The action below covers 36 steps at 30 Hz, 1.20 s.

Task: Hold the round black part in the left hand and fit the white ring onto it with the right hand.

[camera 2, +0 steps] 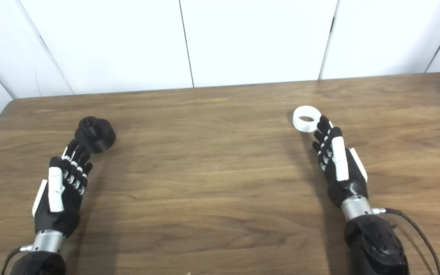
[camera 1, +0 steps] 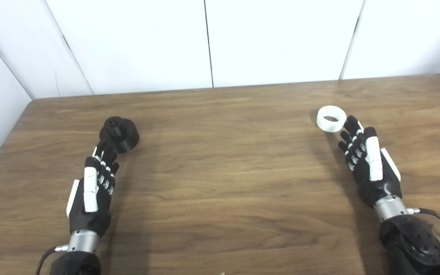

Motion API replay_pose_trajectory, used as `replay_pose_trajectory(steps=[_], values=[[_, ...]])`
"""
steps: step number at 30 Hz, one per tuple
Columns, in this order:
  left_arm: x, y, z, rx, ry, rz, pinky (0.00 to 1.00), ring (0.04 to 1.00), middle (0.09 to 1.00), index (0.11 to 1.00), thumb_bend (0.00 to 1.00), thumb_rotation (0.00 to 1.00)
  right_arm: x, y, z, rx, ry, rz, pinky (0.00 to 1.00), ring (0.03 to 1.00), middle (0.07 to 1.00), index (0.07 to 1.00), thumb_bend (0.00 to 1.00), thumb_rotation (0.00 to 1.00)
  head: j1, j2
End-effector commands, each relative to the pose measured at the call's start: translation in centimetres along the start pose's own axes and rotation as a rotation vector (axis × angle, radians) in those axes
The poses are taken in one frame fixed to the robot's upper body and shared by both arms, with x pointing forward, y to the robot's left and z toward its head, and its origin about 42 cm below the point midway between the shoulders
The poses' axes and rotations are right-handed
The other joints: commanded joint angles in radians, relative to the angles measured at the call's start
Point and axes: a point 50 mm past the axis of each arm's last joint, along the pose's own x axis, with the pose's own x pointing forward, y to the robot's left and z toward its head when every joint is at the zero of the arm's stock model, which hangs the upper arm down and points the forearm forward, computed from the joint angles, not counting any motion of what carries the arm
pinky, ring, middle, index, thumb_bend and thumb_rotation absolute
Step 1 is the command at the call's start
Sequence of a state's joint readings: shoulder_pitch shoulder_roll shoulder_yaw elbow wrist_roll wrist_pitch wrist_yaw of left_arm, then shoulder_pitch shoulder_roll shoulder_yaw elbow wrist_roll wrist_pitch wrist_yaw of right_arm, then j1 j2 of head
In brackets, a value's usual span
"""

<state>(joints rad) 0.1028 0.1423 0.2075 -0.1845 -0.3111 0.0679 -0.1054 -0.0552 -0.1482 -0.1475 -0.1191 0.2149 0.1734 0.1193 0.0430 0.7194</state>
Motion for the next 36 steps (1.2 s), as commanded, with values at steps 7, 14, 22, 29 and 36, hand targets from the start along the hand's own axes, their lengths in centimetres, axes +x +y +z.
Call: replay_pose_trajectory(steps=[7, 14, 22, 29, 36], values=[[0.7, 0.1, 1.6, 0.022, -0.08, -0.018, 1.0, 1.0, 1.0, 0.988, 0.64, 0.94, 1.2, 0.2, 1.9, 0.003, -0.093, 0.006, 1.0, 1.0, 1.0, 0.975, 0.6, 1.0, -0.004, -0.004], [0.9, -0.3, 1.5, 0.018, -0.076, -0.002, 1.0, 1.0, 0.996, 0.978, 0.66, 0.88, 1.2, -0.2, 2.1, -0.007, -0.099, 0.01, 1.0, 1.0, 1.0, 0.979, 0.6, 1.0, -0.003, -0.007], [1.6, 0.4, 2.5, 0.321, -0.119, 0.075, 0.96, 0.944, 0.941, 0.939, 0.66, 0.45, 1.5, -0.4, 2.5, -0.028, -0.092, 0.012, 1.0, 1.0, 1.0, 0.975, 0.61, 1.0, 0.009, -0.011], [3.9, 1.7, 5.8, 0.684, -0.114, 0.098, 1.0, 0.998, 0.988, 0.94, 0.86, 0.28, 1.8, -0.5, 2.4, -0.034, -0.088, 0.017, 1.0, 1.0, 1.0, 0.948, 0.63, 1.0, 0.025, -0.017], [7.9, 3.7, 9.0, 0.966, -0.073, 0.093, 0.97, 0.999, 0.981, 0.926, 0.96, 0.24, 2.0, -0.4, 2.2, -0.048, -0.083, 0.018, 1.0, 1.0, 1.0, 0.933, 0.64, 1.0, 0.032, -0.028]])
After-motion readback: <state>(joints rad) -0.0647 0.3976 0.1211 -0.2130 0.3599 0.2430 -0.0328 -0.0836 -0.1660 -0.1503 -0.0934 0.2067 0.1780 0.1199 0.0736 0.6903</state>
